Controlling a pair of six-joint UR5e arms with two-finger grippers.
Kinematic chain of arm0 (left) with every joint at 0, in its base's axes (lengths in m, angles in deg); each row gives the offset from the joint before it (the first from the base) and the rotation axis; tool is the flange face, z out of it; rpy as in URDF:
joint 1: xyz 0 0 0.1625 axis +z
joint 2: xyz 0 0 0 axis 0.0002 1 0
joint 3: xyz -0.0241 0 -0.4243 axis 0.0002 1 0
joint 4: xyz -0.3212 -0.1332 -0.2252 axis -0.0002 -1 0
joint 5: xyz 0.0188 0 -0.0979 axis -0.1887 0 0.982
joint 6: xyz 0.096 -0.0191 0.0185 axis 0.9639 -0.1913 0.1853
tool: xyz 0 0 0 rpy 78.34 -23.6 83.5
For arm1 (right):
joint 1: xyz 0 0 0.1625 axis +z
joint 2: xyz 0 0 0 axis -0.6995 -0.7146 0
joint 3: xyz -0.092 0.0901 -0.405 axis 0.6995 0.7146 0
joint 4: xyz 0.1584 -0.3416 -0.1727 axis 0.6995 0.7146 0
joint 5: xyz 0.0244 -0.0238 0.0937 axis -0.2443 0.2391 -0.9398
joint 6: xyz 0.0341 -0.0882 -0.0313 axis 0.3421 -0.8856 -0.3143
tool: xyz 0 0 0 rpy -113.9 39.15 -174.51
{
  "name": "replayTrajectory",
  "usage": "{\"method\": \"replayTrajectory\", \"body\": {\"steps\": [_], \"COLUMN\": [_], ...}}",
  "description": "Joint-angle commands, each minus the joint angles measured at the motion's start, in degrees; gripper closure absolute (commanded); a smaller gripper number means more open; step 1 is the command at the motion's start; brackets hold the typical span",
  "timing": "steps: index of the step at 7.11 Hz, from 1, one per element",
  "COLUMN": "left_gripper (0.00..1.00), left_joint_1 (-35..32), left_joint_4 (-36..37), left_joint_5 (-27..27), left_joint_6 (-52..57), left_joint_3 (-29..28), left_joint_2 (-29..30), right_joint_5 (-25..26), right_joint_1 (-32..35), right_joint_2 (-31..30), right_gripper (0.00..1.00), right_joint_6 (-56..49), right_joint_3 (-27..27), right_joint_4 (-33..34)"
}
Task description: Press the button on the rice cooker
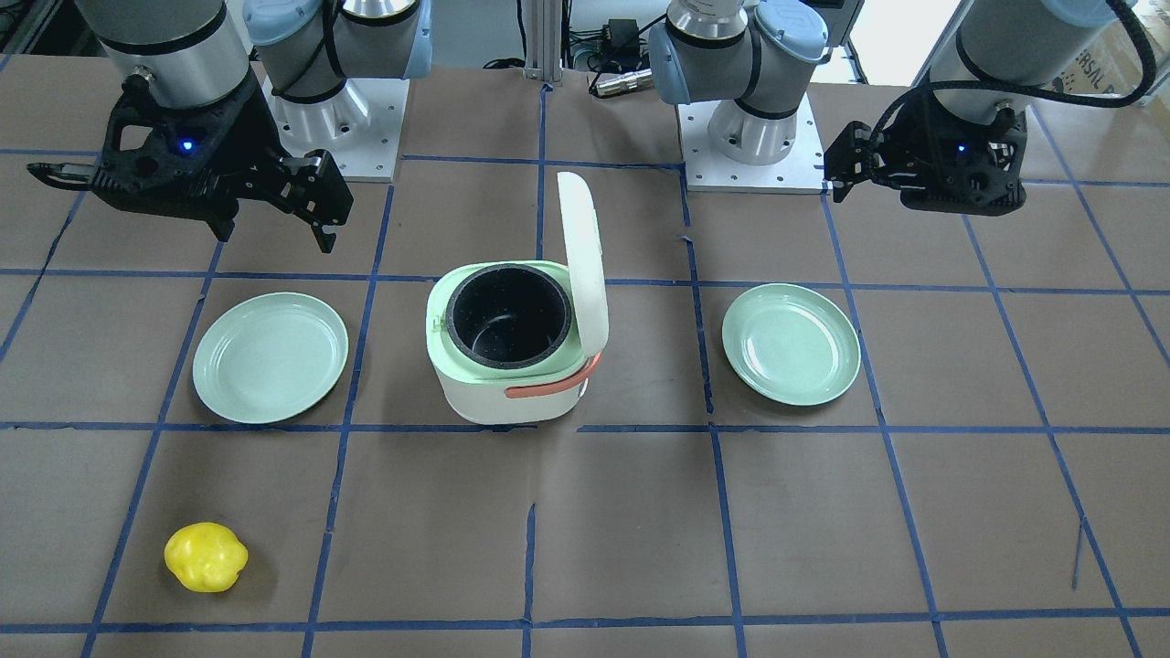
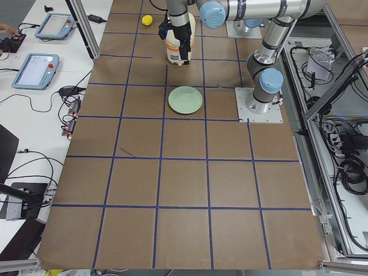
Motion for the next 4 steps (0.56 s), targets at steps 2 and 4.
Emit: {"method": "replayTrajectory", "body": {"steps": [2,4], "left_gripper": [0.00,0.00], "left_joint_1": [0.0,0.0], "left_joint_4": [0.0,0.0], "left_joint_5": [0.0,0.0], "left_joint_6": [0.0,0.0], "left_joint_3": [0.0,0.0], "left_joint_2": [0.0,0.0], "right_joint_5": [-1.5,-2.1], "right_joint_1": [0.1,0.1], "right_joint_2": [-0.1,-0.3], "right_gripper": [0.00,0.00], "right_joint_6": [0.0,-0.1], "right_joint_3": [-0.5,-0.7], "right_joint_4": [-0.1,-0.1]}}
